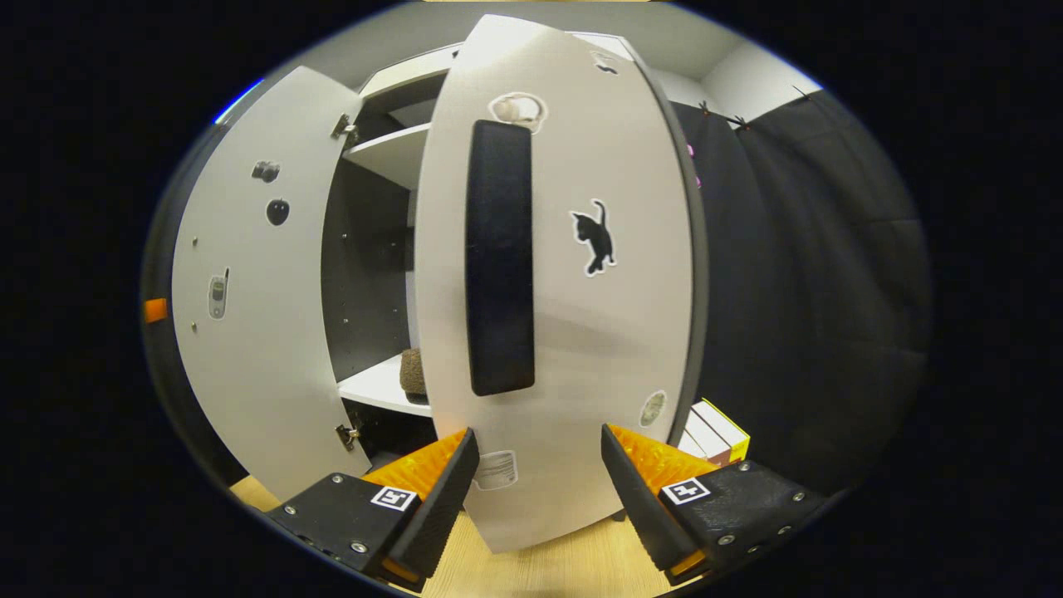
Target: Grab one shoe with the right hand and put it into the shoe cabinet, grab the other shoe with the left hand and put it into the shoe cabinet; then close the right door with the right hand and the left door with the left hand.
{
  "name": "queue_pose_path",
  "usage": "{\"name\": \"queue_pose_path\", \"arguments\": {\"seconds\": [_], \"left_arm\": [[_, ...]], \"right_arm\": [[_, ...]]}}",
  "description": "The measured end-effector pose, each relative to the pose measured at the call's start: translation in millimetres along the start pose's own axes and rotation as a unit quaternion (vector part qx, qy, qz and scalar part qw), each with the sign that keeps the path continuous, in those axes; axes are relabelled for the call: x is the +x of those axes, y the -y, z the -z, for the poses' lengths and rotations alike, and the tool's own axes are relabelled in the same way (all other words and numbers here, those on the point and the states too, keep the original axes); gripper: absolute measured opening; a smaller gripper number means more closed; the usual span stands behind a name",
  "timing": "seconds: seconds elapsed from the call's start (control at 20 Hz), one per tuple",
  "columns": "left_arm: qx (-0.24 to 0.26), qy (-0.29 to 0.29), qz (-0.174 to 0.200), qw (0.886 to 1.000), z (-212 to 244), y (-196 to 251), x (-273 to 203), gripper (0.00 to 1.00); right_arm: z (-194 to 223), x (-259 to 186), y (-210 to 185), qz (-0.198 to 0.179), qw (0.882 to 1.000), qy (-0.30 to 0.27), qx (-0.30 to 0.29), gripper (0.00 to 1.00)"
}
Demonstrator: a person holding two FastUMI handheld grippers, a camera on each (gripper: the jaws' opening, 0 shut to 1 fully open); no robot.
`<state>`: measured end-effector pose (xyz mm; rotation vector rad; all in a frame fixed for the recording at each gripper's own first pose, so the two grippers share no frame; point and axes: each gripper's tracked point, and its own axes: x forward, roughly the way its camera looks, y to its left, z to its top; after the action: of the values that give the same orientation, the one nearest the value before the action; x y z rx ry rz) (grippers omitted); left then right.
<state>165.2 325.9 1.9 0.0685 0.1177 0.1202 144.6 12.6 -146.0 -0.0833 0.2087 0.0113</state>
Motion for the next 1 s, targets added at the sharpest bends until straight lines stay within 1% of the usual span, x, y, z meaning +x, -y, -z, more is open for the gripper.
{"name": "queue_pose_path", "arguments": {"seconds": [0.05,0.1,0.25,0.3,0.35,0.5,0.55,0.6,0.65,0.7,0.95,1.0], "left_arm": [[-0.002,-0.002,0.002,1.0,1.8,-0.4,0.0,0.96],[-0.004,-0.004,0.005,1.0,4.0,-0.3,1.6,0.96],[-0.005,-0.009,0.013,1.0,18.4,-3.3,12.4,0.99],[-0.005,-0.009,0.015,1.0,21.5,-1.3,16.3,0.94],[-0.004,-0.011,0.02,1.0,27.0,2.3,19.8,0.96],[-0.014,-0.019,0.042,0.999,39.4,19.0,31.0,0.97],[-0.019,-0.022,0.05,0.998,43.7,26.0,34.6,0.99],[-0.021,-0.025,0.057,0.998,47.6,32.0,36.8,0.97],[-0.022,-0.03,0.06,0.998,52.9,37.2,37.0,0.97],[-0.021,-0.034,0.063,0.997,57.0,41.0,38.1,0.94],[-0.031,-0.049,0.084,0.995,75.6,67.1,32.4,0.95],[-0.032,-0.052,0.077,0.995,77.4,68.4,32.0,0.94]], "right_arm": [[-1.3,5.0,-3.0,0.007,1.0,0.008,-0.011,0.92],[-0.8,7.0,-3.7,0.01,1.0,0.008,-0.02,0.9],[-1.4,3.7,-4.3,0.014,1.0,0.005,-0.008,0.91],[-3.5,1.3,-2.4,0.016,1.0,0.006,-0.004,0.91],[-5.3,-2.0,0.9,0.021,1.0,0.008,-0.003,0.91],[-14.6,-22.7,13.3,0.032,0.999,0.012,-0.005,0.91],[-18.6,-29.6,17.0,0.034,0.999,0.014,-0.005,0.91],[-22.4,-36.2,21.6,0.037,0.999,0.016,-0.005,0.91],[-26.7,-42.7,26.2,0.041,0.999,0.019,-0.004,0.91],[-30.9,-50.3,30.0,0.044,0.999,0.022,-0.002,0.91],[-47.0,-76.9,46.6,0.053,0.998,0.039,0.0,0.91],[-47.5,-81.6,49.4,0.054,0.998,0.04,0.0,0.91]]}}
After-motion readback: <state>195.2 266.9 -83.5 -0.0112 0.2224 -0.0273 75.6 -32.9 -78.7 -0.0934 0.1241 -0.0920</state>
